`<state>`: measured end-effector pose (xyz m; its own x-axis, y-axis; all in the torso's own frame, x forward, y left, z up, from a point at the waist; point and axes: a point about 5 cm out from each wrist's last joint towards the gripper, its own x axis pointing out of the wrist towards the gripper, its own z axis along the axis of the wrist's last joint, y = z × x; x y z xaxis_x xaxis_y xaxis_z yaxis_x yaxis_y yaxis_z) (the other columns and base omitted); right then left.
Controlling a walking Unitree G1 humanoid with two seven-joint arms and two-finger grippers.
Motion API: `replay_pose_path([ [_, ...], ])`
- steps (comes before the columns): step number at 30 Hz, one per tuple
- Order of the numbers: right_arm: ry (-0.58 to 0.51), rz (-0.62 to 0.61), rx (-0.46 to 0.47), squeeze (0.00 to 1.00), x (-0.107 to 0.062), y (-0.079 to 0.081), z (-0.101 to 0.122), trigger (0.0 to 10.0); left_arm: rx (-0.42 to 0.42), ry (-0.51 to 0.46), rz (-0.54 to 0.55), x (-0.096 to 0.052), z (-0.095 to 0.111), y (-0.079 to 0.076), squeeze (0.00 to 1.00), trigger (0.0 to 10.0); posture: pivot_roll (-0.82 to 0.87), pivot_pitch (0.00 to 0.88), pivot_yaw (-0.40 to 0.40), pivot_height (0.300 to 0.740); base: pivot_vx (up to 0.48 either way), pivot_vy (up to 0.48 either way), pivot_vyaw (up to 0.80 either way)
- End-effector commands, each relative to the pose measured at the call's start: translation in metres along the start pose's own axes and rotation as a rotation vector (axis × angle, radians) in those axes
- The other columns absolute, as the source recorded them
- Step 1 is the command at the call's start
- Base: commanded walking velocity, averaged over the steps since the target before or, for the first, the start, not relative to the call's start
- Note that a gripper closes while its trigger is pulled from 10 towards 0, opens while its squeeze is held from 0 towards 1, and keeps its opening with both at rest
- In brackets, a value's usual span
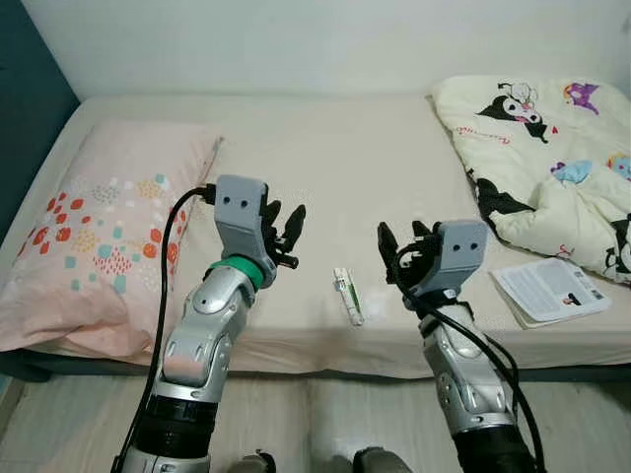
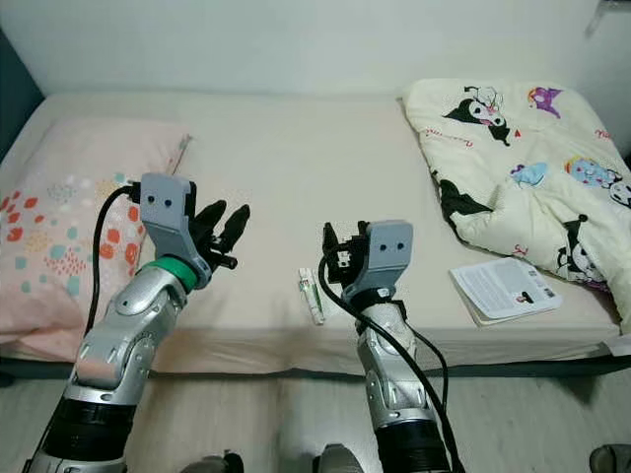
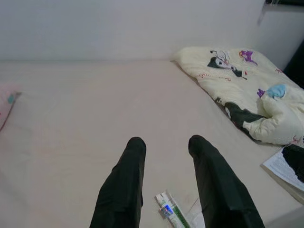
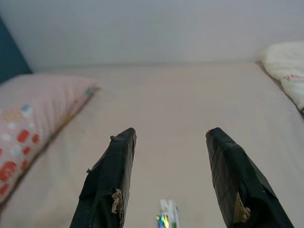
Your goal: Clean up the room
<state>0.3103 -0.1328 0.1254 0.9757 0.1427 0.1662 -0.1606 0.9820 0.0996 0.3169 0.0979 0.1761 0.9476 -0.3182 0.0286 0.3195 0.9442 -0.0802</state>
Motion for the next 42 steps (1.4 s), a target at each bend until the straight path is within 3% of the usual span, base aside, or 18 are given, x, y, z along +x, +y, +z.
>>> replay_pose_path([
  [1, 0.021, -0.012, -0.013, 0.0, -0.004, -0.003, -0.007, 10.0, 0.002, 0.047, 0.022, -0.003, -0.013, 0.004, 0.0, 10.0, -0.09, 0.064, 0.063, 0.69, 0.0, 0.0, 0.0],
  [3, 0.024, -0.01, -0.015, 0.0, -0.004, -0.003, -0.007, 10.0, 0.02, 0.056, 0.025, -0.004, -0.016, 0.005, 0.0, 10.0, -0.09, 0.064, 0.064, 0.685, 0.0, 0.0, 0.0],
  [4, 0.026, -0.012, -0.018, 0.0, -0.004, -0.004, -0.008, 10.0, 0.07, 0.077, 0.025, -0.008, -0.026, 0.007, 0.0, 10.0, -0.09, 0.064, 0.065, 0.675, 0.0, 0.0, 0.0],
  [9, 0.024, -0.014, -0.026, 0.0, -0.002, -0.005, -0.008, 10.0, 0.091, 0.124, 0.044, -0.016, -0.044, 0.015, 0.0, 10.0, -0.08, 0.066, 0.068, 0.655, 0.0, 0.0, 0.0],
  [11, 0.023, -0.006, -0.038, 0.0, -0.002, -0.005, -0.009, 10.0, 0.066, 0.137, 0.081, -0.022, -0.053, 0.024, 0.0, 10.0, -0.08, 0.068, 0.07, 0.645, 0.0, 0.0, 0.0],
  [17, 0.029, 0.024, -0.058, 0.0, 0.003, -0.003, -0.01, 10.0, 0.111, 0.126, 0.221, -0.036, -0.067, 0.051, 0.0, 10.0, -0.08, 0.07, 0.059, 0.62, 0.0, 0.0, 0.0],
  [20, 0.05, 0.059, -0.071, 0.0, 0.006, -0.003, -0.013, 10.0, 0.095, 0.132, 0.317, -0.043, -0.075, 0.063, 0.0, 10.0, -0.07, 0.08, 0.01, 0.605, 0.0, 0.0, 0.0],
  [31, 0.086, 0.085, -0.095, 0.0, 0.015, -0.007, -0.02, 10.0, 0.088, 0.061, 0.282, -0.037, -0.067, 0.047, 0.0, 10.0, -0.06, 0.092, -0.006, 0.56, 0.0, 0.0, 0.0],
  [42, 0.095, 0.103, -0.098, 0.0, 0.029, -0.01, -0.018, 10.0, 0.101, -0.046, 0.232, -0.019, -0.034, 0.039, 0.0, 10.0, -0.03, 0.137, -0.001, 0.51, 0.0, 0.0, 0.0],
])
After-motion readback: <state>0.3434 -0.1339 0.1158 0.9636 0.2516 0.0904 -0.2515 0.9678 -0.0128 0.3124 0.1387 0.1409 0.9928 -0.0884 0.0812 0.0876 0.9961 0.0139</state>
